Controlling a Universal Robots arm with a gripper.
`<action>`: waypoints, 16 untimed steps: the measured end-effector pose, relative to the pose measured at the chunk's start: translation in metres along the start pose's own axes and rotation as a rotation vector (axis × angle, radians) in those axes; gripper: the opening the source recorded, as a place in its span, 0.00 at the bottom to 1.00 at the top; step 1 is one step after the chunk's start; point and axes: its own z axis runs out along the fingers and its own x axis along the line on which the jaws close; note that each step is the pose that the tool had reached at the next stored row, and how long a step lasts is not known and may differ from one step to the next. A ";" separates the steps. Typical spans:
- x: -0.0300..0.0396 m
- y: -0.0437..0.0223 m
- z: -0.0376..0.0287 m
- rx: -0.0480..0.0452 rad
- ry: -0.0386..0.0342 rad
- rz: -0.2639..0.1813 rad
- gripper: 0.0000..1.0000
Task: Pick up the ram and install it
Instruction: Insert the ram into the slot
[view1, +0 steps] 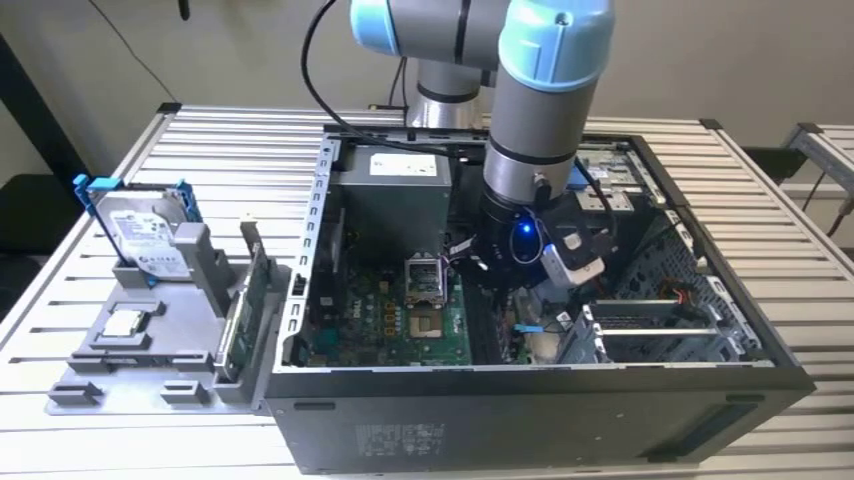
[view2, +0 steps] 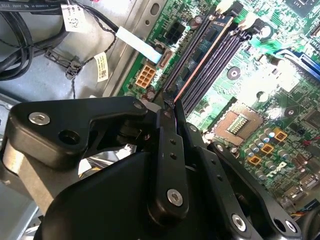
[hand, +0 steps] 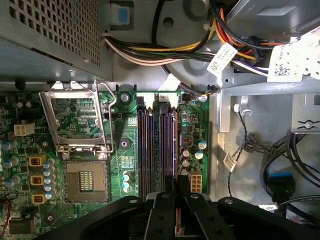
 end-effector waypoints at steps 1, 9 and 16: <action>0.0000 0.0000 0.0000 0.0000 0.0000 0.000 0.14; 0.0001 0.0004 0.0033 -0.0014 -0.0003 0.000 0.14; 0.0001 0.0001 0.0030 0.0001 0.0002 0.000 0.14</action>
